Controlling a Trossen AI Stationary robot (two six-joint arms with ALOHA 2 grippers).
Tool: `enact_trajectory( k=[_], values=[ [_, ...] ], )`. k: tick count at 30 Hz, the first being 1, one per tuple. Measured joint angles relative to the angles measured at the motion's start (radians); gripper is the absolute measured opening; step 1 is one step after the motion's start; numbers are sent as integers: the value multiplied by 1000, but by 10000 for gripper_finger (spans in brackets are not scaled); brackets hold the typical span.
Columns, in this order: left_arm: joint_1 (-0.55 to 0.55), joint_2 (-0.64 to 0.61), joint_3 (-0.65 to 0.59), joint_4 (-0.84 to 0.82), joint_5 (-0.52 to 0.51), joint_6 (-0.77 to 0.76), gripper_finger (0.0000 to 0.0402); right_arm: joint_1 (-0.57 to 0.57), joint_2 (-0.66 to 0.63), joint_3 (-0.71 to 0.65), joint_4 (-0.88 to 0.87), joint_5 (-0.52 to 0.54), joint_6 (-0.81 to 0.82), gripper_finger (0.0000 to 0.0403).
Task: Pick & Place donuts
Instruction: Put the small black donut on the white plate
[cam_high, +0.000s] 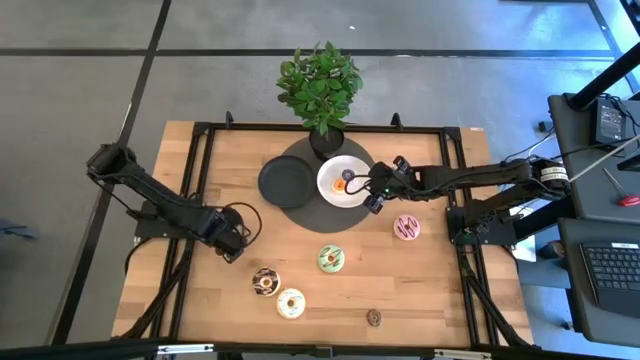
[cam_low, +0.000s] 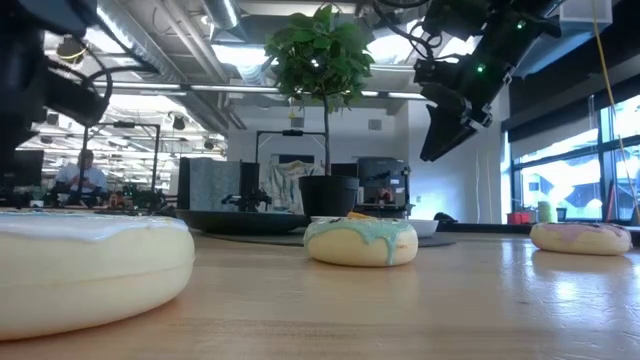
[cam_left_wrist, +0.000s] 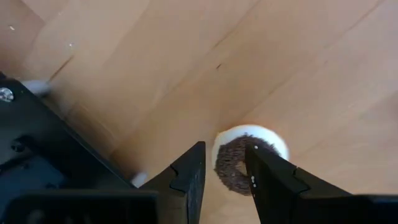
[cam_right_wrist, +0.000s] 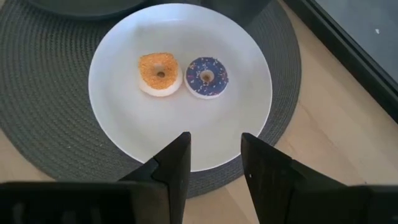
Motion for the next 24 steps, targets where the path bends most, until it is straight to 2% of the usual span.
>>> enact_trajectory(
  k=[8,17,24],
  values=[
    [0,89,0,0,35,66,106,0,0,0,1,0,-1,142],
    [0,93,0,0,61,68,109,0,0,0,1,0,2,142],
    [0,93,0,0,90,153,107,0,0,0,7,0,3,142]
  ],
)
